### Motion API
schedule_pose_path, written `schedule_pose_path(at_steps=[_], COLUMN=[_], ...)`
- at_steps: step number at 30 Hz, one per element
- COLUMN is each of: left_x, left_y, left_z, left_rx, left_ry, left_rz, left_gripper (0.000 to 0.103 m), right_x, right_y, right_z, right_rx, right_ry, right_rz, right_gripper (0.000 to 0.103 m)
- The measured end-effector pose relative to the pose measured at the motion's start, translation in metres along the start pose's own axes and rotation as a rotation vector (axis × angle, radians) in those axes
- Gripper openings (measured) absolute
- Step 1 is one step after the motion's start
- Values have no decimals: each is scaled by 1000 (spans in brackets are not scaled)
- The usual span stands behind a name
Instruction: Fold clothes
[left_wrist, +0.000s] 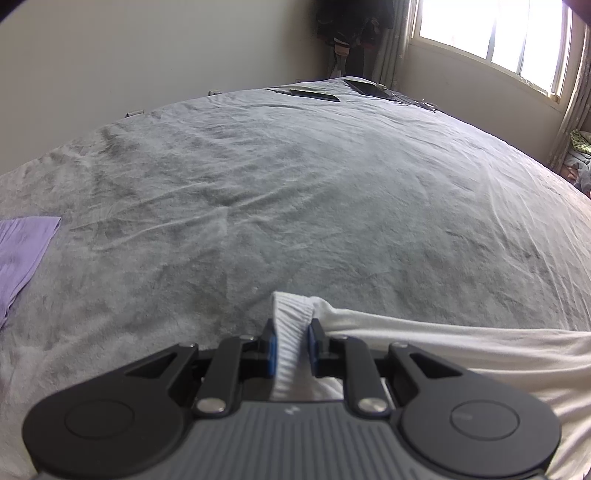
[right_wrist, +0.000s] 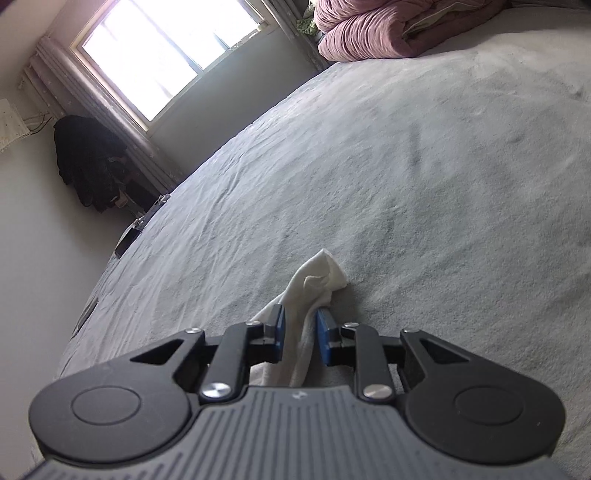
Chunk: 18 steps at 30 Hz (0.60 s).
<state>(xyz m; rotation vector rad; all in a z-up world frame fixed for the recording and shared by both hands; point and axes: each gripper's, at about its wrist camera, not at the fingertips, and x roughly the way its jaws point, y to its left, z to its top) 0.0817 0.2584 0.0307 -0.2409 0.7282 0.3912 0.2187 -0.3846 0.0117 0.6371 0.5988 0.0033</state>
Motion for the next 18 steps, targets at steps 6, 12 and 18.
schedule_pose_path(at_steps=[6,12,18], left_x=[1,1,1], left_y=[0,0,0], left_z=[0,1,1], left_rx=[0,-2,-5], left_ry=[1,2,9], left_rz=[0,0,0], left_gripper=[16,16,17], right_x=[-7,-11,-4], right_y=[21,41,45], right_z=[-1,-20,-39], right_rx=[-183,-470,-661], right_ry=[-49,-70,-41], right_rz=[-177,-390,-532], right_gripper=[2,2,2])
